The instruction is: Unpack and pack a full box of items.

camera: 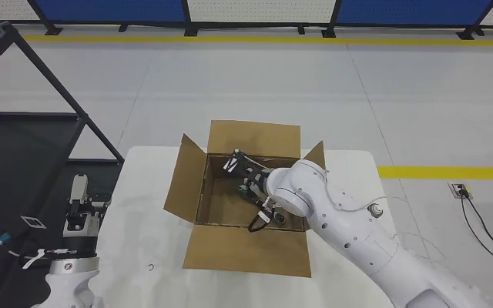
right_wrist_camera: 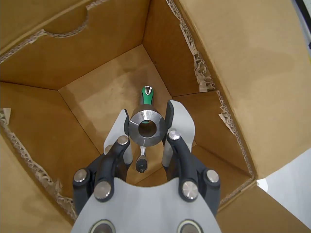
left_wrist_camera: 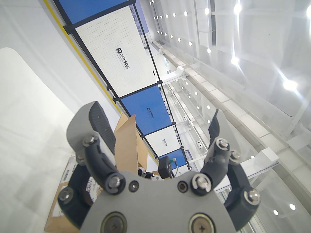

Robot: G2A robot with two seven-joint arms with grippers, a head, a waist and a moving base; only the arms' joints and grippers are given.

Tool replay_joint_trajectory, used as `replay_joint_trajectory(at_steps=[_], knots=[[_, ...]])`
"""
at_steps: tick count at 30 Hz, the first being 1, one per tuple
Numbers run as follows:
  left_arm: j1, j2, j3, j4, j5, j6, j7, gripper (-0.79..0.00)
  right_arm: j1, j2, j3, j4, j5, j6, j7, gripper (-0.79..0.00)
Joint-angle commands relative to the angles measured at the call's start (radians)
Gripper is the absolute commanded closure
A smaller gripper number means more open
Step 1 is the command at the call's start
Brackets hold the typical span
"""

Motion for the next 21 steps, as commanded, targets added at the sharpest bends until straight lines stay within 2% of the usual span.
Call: replay_joint_trajectory(at_steps=[1, 14, 21], knots=[[0.000, 0.000, 0.000, 0.000, 0.000, 0.000, 0.000, -0.785, 0.009, -0.016, -0.012, 0.045, 0.008, 0.020, -0.007, 0.000], [0.000, 0.000, 0.000, 0.000, 0.000, 0.000, 0.000, -0.785, 0.034, -0.090, -0.040, 0.249, -0.001, 0.110, -0.090, 0.000], [0.000, 0.000, 0.000, 0.000, 0.000, 0.000, 0.000, -0.785, 0.050, -0.126, -0.049, 0.330, 0.007, 0.116, -0.060, 0.000]])
